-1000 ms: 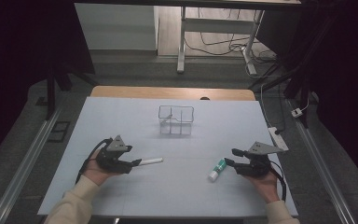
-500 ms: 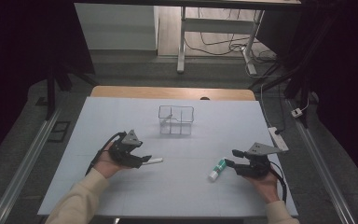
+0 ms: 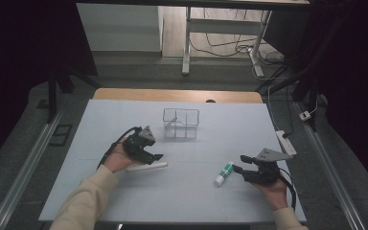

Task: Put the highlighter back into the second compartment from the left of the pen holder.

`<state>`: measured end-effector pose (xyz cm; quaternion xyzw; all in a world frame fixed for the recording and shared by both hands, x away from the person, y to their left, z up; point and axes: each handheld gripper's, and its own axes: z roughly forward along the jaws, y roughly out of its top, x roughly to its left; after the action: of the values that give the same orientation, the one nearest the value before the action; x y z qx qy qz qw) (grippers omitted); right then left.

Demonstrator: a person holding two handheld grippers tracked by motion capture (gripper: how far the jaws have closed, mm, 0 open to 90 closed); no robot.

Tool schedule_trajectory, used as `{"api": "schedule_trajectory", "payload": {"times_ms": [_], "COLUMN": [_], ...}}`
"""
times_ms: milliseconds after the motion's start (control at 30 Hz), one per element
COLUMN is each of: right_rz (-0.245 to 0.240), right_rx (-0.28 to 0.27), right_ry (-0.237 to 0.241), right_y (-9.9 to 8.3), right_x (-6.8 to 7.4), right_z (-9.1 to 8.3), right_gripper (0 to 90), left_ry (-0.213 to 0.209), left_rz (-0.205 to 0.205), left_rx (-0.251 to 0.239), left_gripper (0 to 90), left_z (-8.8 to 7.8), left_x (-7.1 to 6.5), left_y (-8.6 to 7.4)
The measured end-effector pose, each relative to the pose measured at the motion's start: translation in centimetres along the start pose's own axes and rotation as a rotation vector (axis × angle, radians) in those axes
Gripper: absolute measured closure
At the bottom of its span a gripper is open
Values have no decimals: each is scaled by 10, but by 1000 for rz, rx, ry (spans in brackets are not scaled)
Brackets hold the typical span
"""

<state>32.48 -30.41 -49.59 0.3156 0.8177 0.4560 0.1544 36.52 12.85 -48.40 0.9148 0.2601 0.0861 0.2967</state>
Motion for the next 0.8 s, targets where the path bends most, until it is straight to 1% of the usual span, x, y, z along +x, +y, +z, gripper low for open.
{"api": "schedule_trajectory", "payload": {"times_ms": [67, 133, 400, 800], "right_rz": [-1, 5, -10, -13], "right_rx": [8, 9, 16, 19], "right_ry": [-5, -10, -9, -5], "right_y": [-1, -3, -3, -3], "right_x": [-1, -1, 0, 0], "right_z": [-1, -1, 2, 2], "right_gripper": [433, 434, 434, 434], "left_ry": [-8, -5, -32, -49], "left_rz": [12, 18, 25, 29], "left_rx": [24, 46, 62, 115], "left_gripper": [337, 337, 337, 338], "left_z": [4, 6, 11, 24], "left_x": [-1, -3, -5, -5], "left_y": [-1, -2, -3, -4]}}
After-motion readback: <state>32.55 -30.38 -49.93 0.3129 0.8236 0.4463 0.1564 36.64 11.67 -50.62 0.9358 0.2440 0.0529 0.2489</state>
